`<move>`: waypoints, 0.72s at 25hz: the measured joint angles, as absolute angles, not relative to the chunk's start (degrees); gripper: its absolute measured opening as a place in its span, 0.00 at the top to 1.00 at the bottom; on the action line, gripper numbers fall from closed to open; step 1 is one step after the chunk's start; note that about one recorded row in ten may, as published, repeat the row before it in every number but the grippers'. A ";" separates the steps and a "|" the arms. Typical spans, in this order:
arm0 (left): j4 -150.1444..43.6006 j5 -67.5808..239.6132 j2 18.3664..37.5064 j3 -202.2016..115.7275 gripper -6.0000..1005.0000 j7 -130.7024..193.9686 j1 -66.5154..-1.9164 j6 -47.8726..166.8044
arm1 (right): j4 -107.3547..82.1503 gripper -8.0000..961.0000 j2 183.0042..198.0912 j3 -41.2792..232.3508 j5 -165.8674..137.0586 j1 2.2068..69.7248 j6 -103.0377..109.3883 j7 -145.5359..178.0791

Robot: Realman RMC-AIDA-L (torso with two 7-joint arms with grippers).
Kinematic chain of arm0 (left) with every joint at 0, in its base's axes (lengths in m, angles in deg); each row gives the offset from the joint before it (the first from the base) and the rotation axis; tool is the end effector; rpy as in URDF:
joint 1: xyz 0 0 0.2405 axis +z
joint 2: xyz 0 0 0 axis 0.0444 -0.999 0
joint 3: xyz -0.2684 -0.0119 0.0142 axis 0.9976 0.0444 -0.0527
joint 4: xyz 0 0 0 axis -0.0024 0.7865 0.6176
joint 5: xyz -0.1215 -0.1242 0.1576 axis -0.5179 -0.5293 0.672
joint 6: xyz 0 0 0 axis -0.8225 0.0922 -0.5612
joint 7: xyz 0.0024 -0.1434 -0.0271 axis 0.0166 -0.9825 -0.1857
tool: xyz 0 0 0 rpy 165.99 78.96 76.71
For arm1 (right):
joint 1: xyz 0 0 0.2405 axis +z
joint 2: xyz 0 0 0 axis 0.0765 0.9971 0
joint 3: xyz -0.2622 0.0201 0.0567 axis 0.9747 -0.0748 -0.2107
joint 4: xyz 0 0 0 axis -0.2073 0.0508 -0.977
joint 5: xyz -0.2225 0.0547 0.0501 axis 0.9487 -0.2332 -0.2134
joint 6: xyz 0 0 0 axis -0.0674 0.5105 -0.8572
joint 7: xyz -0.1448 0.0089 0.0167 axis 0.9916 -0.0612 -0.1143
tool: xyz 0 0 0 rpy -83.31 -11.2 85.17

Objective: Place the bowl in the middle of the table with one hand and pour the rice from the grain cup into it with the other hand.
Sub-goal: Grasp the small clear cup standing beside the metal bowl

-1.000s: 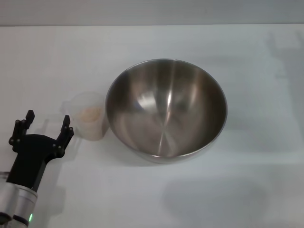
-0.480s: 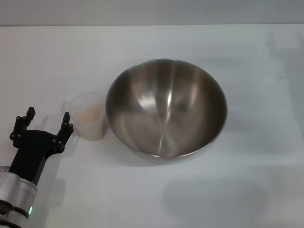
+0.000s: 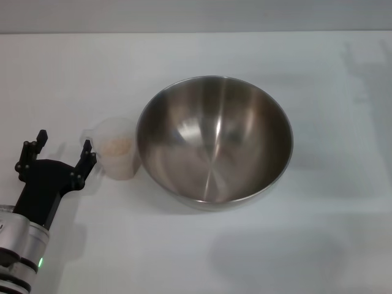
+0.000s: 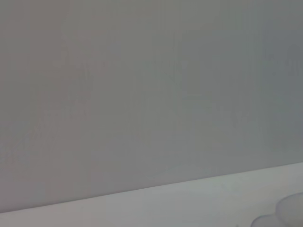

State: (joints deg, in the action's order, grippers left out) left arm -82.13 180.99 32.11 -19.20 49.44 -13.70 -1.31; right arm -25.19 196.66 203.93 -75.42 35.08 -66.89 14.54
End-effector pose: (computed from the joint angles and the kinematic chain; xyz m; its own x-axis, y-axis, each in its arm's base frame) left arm -0.3454 0.2488 -0.1068 0.8024 0.0595 0.5938 0.5937 -0.1806 -0.7842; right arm 0.2820 0.3949 0.0200 0.5698 0.4404 -0.6938 -0.7494 -0.0679 -0.6586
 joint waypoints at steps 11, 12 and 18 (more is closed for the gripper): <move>-81.25 180.99 32.11 -17.87 0.23 48.58 -15.10 0.72 | -25.20 0.16 196.68 204.02 -75.42 35.21 -66.76 14.28; -81.25 180.99 32.11 -17.87 0.23 48.58 -15.10 0.72 | -25.21 0.16 196.71 204.02 -75.42 35.24 -66.75 14.28; -81.01 180.99 32.11 -17.81 0.23 48.56 -16.06 1.47 | -25.29 0.16 196.75 204.02 -75.42 35.39 -66.73 14.25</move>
